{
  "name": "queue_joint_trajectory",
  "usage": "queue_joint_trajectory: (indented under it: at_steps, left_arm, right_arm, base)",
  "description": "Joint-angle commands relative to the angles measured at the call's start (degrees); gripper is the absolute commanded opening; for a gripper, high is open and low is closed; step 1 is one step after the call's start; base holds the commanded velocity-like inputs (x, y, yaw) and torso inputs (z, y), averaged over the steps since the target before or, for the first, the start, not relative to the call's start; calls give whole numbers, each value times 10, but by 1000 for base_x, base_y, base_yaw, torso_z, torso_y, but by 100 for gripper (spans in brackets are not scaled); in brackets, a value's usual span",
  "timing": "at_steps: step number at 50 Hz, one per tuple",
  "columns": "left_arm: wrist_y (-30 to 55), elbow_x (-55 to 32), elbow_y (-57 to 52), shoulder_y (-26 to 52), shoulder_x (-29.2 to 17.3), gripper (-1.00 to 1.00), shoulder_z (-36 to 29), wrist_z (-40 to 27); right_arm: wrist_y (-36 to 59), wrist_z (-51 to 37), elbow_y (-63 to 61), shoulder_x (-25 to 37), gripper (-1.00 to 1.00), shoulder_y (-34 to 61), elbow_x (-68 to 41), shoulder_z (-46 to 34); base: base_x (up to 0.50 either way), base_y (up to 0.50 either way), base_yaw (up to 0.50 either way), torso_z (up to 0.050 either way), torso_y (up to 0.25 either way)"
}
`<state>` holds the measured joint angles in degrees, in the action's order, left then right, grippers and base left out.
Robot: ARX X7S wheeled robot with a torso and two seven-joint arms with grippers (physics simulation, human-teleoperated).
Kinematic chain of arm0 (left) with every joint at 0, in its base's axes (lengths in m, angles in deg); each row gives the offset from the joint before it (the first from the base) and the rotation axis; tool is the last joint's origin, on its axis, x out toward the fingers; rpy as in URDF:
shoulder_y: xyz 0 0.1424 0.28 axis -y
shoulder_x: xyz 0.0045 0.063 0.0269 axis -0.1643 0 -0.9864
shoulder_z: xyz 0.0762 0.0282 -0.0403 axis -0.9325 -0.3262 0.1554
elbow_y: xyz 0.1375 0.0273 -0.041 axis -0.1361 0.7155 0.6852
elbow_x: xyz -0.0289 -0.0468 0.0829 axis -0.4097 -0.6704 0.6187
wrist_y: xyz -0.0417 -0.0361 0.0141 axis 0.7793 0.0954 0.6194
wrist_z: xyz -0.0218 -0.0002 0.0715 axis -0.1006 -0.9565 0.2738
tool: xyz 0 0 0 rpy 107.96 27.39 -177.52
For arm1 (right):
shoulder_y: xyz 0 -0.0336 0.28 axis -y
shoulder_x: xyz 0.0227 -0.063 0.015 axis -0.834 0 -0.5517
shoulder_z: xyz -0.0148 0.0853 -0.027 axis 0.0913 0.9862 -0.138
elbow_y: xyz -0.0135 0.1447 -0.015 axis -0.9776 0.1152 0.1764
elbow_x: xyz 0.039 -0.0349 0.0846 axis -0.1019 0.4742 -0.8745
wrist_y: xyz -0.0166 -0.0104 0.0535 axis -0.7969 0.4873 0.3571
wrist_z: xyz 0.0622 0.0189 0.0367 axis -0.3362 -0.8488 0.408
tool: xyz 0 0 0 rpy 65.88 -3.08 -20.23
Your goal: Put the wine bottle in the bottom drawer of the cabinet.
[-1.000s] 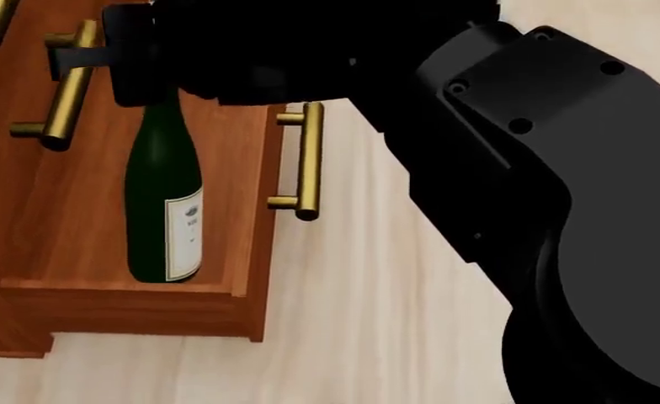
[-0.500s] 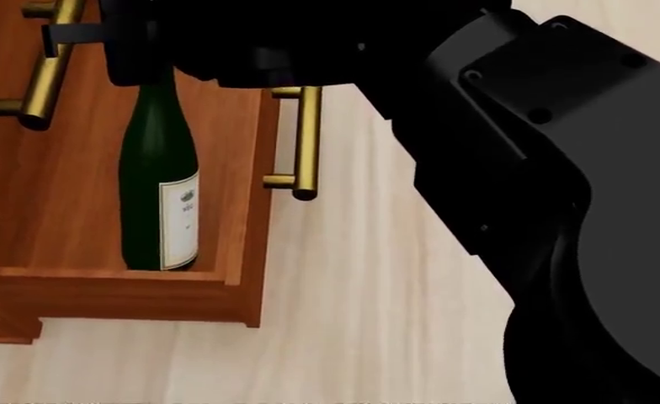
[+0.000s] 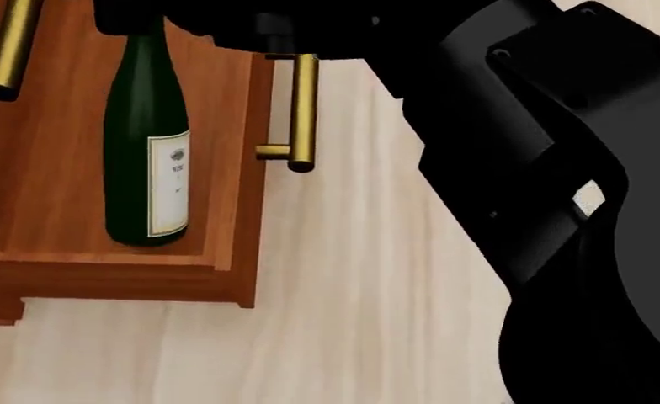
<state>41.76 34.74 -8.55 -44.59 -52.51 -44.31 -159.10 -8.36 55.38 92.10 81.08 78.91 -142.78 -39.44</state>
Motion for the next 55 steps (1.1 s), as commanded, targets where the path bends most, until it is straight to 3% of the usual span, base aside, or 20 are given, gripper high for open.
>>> queue_joint_trajectory:
  at_steps: [1,29,55]
  left_arm:
    - [0,0,1,-2,1,100,2,1]
    - [1,2,0,-9,1,100,8,0]
    - [-25,1,21,-21,3,100,11,14]
  right_arm:
    - [6,-10,-11,-6,-100,-30,-30,-71]
    - [12,-17,-10,-6,-100,-33,-21,-71]
    - [15,-17,-48,-6,-100,-63,17,-66]
  base:
    - [0,0,0,0,-152]
    - [0,0,0,0,-117]
    - [0,0,0,0,-7]
